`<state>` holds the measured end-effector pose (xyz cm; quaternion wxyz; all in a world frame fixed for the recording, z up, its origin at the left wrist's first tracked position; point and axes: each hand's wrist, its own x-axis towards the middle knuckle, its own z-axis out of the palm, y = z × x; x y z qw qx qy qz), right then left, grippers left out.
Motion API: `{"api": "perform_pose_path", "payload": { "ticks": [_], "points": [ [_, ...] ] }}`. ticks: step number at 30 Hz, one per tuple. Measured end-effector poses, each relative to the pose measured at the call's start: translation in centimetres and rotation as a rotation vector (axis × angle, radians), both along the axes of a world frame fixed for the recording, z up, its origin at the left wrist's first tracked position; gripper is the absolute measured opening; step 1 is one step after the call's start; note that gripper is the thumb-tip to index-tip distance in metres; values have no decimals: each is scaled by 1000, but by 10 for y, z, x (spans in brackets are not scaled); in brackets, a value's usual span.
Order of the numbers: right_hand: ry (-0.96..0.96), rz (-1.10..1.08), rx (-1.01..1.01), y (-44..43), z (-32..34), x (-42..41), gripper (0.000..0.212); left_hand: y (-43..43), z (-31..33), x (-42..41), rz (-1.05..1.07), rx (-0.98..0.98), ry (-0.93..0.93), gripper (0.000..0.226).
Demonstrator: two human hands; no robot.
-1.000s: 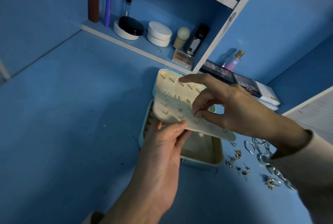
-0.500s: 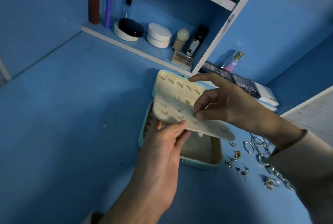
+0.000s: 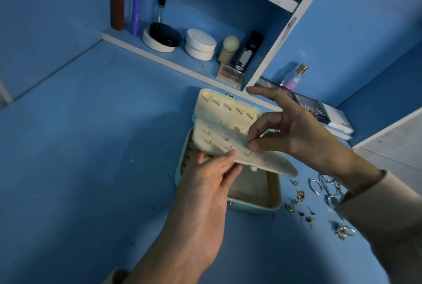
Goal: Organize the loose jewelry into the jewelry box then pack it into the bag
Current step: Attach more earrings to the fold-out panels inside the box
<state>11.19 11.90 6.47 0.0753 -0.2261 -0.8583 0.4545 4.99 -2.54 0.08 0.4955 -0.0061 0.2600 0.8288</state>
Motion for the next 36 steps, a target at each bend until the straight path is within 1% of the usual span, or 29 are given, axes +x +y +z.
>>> {"api": "perform_pose_path", "payload": {
  "ticks": [4, 9, 13, 17, 25, 33, 36],
  "points": [
    [3, -1, 25, -2, 2, 0, 79, 0, 0, 1, 3, 3, -3, 49],
    [-36, 14, 53, 0, 4, -4, 79, 1, 0, 2, 16, -12, -3, 46],
    [-77, 32, 54, 2, 8, -6, 81, 1, 0, 1, 16, -15, -14, 49],
    [-77, 26, 7, 2, 8, -7, 82, 0, 0, 1, 13, -3, -3, 52],
    [-94, 16, 17, 0, 7, -8, 75, 2, -2, 1, 36, -17, 13, 51],
    [-189, 72, 44, 2, 12, -14, 74, 1, -2, 0, 24, -6, 29, 50],
    [-177, 71, 5, 3, 13, -11, 69, 2, -1, 0, 28, -7, 9, 49]
  ]
}}
